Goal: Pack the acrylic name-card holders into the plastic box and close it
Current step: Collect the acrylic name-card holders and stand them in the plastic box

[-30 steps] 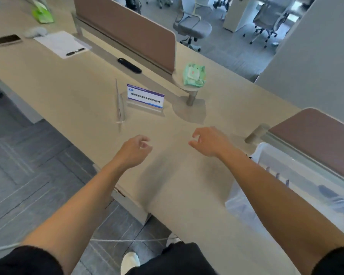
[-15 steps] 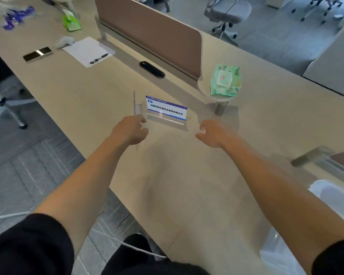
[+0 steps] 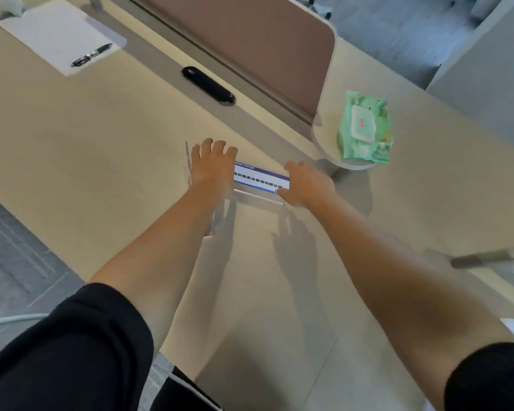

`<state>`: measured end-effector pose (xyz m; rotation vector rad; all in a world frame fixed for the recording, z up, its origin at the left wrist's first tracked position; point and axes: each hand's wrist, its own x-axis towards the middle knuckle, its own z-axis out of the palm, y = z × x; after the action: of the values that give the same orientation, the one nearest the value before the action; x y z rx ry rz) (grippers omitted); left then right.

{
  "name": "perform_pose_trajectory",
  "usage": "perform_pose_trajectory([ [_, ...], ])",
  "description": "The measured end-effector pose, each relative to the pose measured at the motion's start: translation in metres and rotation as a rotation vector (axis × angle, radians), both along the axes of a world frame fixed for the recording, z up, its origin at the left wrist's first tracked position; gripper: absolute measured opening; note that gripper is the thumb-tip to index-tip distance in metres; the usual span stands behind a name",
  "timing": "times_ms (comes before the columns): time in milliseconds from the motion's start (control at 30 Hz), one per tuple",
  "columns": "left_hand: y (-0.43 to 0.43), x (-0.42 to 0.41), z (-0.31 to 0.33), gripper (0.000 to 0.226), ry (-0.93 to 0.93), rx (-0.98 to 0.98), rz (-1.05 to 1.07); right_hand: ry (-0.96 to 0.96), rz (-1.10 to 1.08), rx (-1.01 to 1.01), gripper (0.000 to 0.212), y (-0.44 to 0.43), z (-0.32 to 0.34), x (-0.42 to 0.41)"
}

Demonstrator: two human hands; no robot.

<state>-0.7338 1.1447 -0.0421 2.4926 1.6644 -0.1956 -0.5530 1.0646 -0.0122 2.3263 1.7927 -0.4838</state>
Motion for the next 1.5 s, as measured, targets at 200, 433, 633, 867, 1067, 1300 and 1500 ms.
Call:
perform_pose_trajectory([
  [200, 0.031, 0.012, -0.022, 0.049, 0.041, -0.095, -0.013, -0.131, 0.047, -0.005, 0.032, 0.028, -0.023, -0.013],
  [433, 0.024, 0.010, -0.039, 0.049, 0.121, -0.154, 0.003, -0.112, 0.093, 0.031, 0.012, 0.027, -0.033, 0.004],
  [633, -0.012, 0.015, -0.026, 0.041, 0.053, -0.224, -0.019, 0.042, 0.005, 0.175, 0.012, -0.013, -0.020, 0.029],
  [867, -0.092, 0.041, 0.003, 0.025, -0.302, -0.412, 0.027, 0.525, -0.375, 0.413, 0.024, -0.078, 0.020, 0.083],
  [1067, -0.163, 0.071, 0.027, 0.017, -0.517, -0.501, 0.126, 0.945, -0.777, 0.305, 0.101, -0.141, 0.032, 0.089],
  [1300, -0.250, 0.107, 0.061, 0.033, -0.695, -0.503, 0.178, 1.222, -0.895, 0.312, 0.107, -0.185, 0.044, 0.080],
  [1500, -0.300, 0.093, 0.088, 0.044, -0.639, -0.658, -0.110, 1.263, -0.792, 0.252, 0.106, -0.224, 0.074, 0.092],
])
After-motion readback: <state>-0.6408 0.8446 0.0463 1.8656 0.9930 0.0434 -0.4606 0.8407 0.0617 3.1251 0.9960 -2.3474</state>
